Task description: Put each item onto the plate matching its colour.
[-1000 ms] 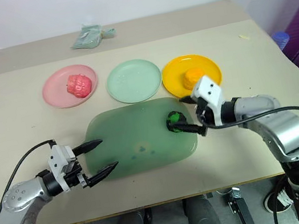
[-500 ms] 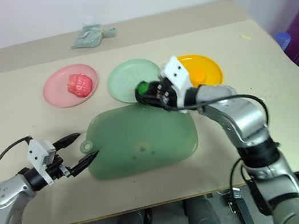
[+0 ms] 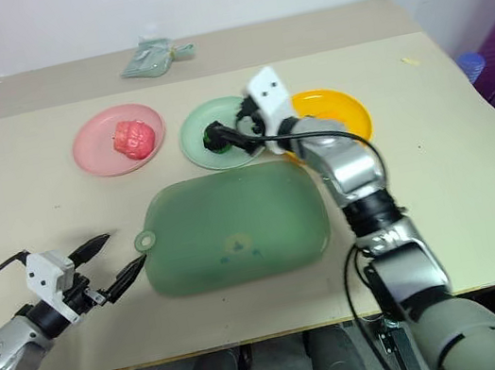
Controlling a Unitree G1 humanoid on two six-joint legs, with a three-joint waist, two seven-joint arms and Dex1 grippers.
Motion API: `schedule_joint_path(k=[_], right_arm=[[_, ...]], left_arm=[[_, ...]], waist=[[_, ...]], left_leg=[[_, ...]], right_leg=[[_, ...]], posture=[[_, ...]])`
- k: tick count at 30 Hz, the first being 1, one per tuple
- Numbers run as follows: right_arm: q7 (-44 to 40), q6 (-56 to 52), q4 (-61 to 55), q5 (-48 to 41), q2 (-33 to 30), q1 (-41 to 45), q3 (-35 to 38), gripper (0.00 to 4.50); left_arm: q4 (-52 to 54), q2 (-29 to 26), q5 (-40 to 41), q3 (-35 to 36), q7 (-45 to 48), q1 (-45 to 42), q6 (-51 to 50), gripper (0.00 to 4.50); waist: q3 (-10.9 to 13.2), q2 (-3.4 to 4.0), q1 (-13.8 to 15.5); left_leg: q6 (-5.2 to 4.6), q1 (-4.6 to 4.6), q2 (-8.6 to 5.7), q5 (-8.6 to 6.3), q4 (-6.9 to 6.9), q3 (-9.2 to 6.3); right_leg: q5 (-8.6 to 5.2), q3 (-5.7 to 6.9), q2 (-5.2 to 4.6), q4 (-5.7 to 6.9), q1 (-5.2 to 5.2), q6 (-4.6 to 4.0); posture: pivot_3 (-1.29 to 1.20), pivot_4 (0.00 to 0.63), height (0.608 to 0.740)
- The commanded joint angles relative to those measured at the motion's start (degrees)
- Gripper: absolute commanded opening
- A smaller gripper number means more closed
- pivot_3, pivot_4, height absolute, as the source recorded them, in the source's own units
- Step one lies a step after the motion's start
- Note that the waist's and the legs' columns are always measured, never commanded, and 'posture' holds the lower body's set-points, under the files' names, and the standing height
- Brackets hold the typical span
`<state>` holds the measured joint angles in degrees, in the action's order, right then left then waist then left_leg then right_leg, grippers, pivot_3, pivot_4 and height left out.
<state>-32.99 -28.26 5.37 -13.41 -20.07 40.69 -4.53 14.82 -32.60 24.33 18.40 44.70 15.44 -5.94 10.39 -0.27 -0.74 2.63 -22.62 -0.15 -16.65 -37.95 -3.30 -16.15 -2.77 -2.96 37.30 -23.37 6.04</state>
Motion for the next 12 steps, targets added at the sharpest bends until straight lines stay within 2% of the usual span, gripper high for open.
schedule_joint_path(k=[1,7,9,12], right_arm=[[-8.0,-1.2,-10.8,-6.2,-7.2,-7.0,6.1,4.48],[-20.2,-4.5,-17.7,-13.5,-21.7,-27.0,15.5,4.48],[-21.7,-5.3,-18.1,-15.3,-23.7,-31.1,17.9,4.48],[-21.5,-5.6,-16.9,-16.3,-24.5,-32.9,19.6,4.48]], left_arm=[[-0.8,-1.1,0.1,4.3,-0.6,0.4,1.8,4.50],[-4.0,-2.4,0.4,9.2,-0.6,2.2,2.3,4.50],[-3.8,-2.5,0.3,10.1,-0.7,3.2,2.3,4.50],[-2.7,-2.2,0.6,11.1,-1.6,4.5,1.8,4.50]], waist=[[0.0,0.00,0.1],[0.0,-0.01,-0.3],[0.0,0.01,-0.4],[0.0,0.01,-0.6]], left_leg=[[-0.01,0.00,0.00,-0.01,0.00,-0.01],[-0.08,0.15,0.02,-0.05,0.01,0.04],[-0.09,0.21,0.04,-0.05,0.00,0.12],[-0.09,0.29,0.09,-0.05,-0.01,0.19]], right_leg=[[0.00,0.01,0.00,-0.01,0.01,0.00],[-0.02,-0.01,0.15,-0.08,0.19,-0.01],[-0.02,-0.07,0.17,-0.09,0.23,-0.01],[-0.02,-0.14,0.23,-0.05,0.24,-0.01]], posture=[[0.00,0.150,0.740],[0.00,0.150,0.740],[0.00,0.150,0.740],[0.00,0.150,0.740]])
